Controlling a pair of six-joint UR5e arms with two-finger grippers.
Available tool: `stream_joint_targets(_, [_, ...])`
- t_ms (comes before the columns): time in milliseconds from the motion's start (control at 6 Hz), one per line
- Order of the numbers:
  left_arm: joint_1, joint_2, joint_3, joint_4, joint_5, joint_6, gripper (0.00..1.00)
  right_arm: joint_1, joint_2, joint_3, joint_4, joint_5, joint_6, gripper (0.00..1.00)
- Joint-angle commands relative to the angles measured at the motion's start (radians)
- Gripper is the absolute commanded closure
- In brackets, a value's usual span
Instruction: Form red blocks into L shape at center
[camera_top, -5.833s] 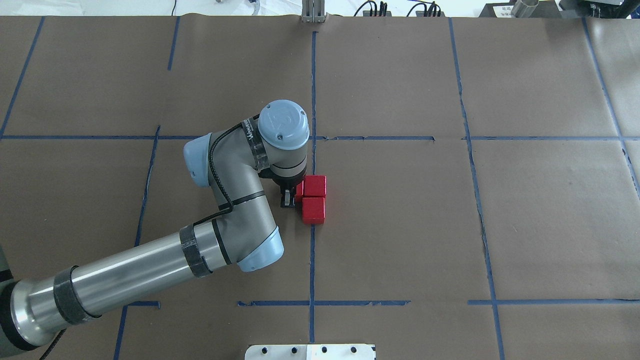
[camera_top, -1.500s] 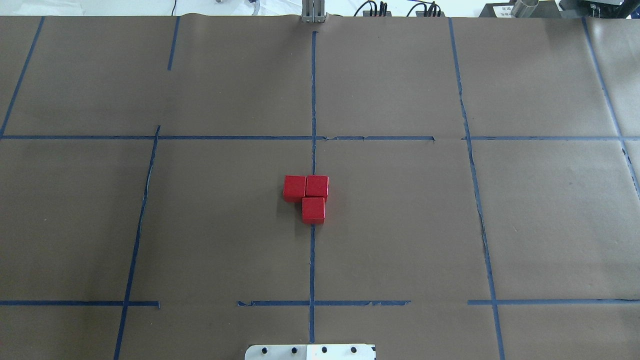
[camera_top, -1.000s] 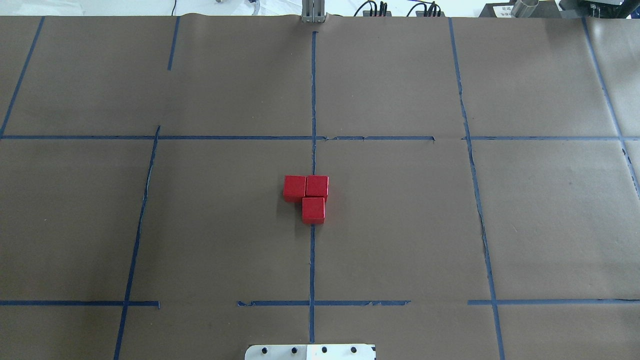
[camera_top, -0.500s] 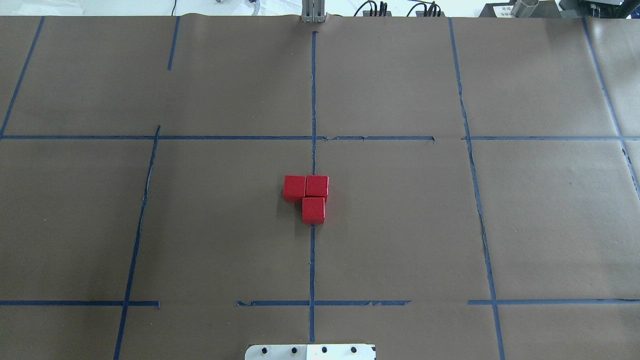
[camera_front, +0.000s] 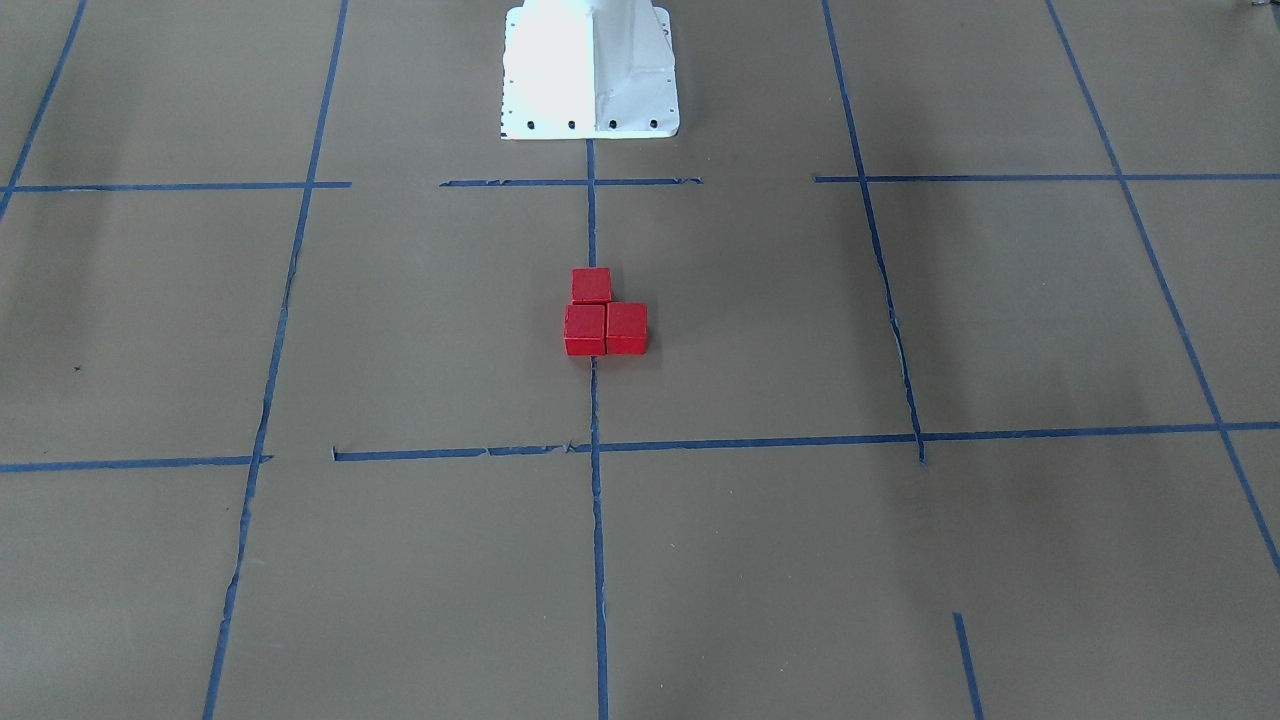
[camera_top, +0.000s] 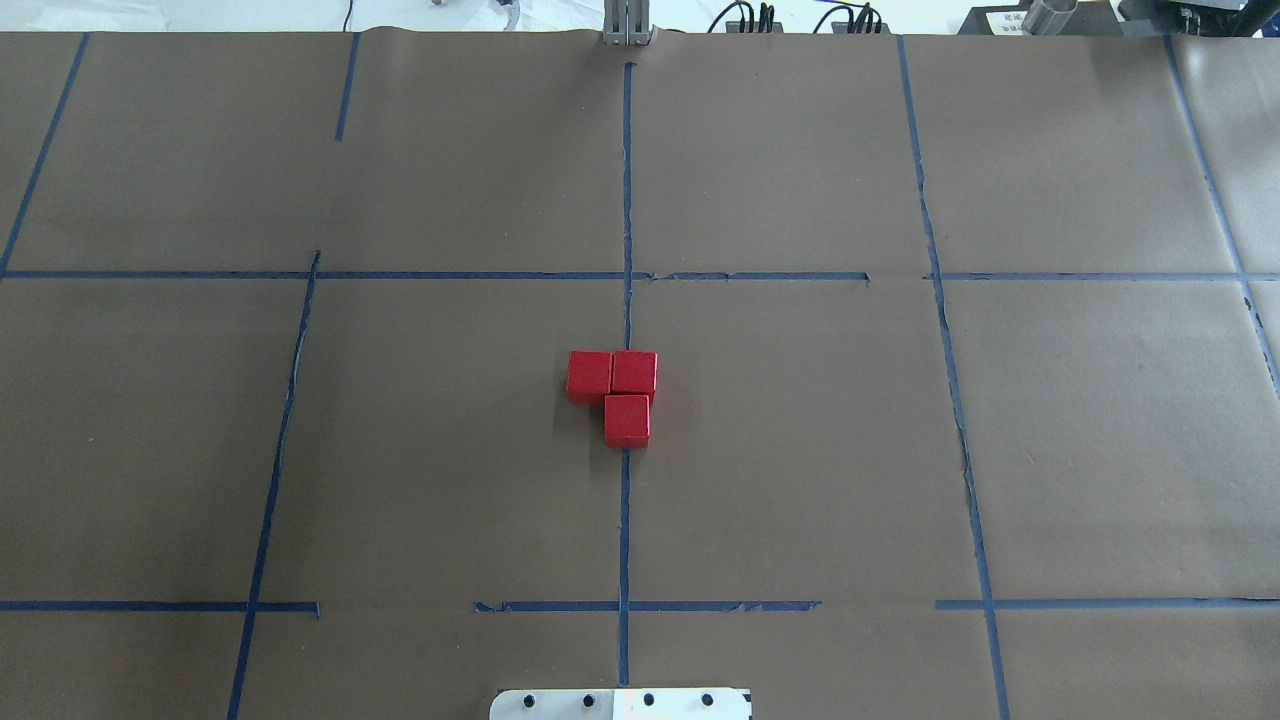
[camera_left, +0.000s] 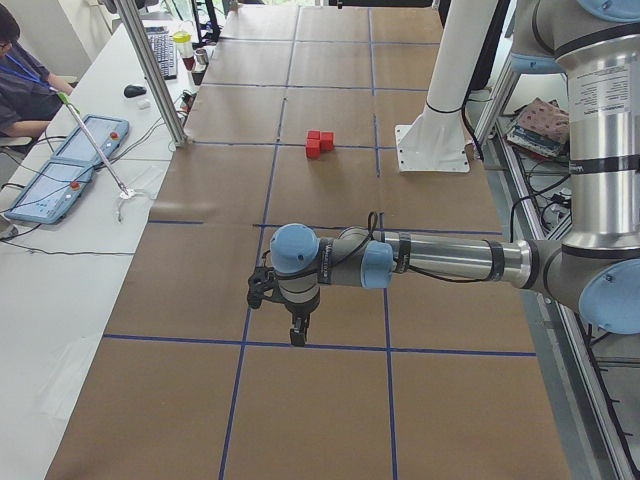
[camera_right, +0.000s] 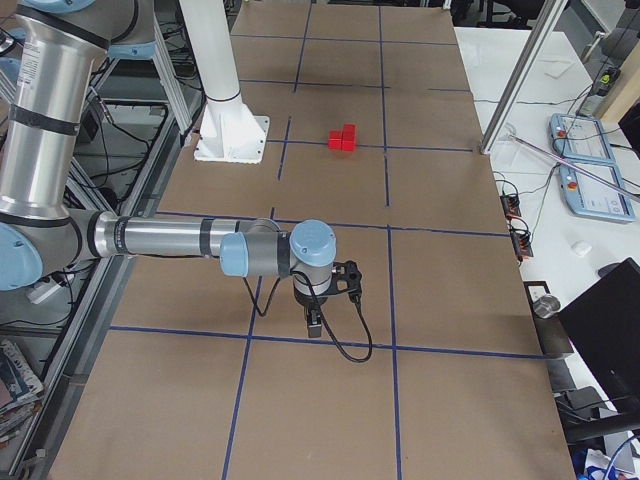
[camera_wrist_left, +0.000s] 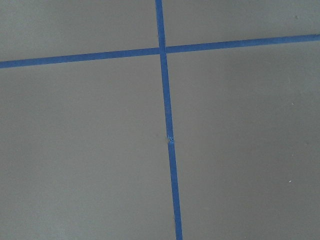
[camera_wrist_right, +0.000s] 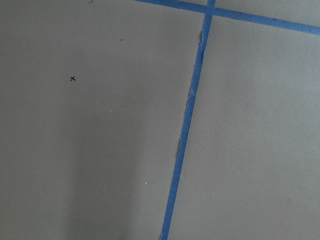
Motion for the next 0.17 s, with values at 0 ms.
stream_joint_targets(0, [0.001,0.000,-0.002,0.000,0.000,0.000,0.00,0.000,0.000,0.001,0.000,0.000,0.000,0.00])
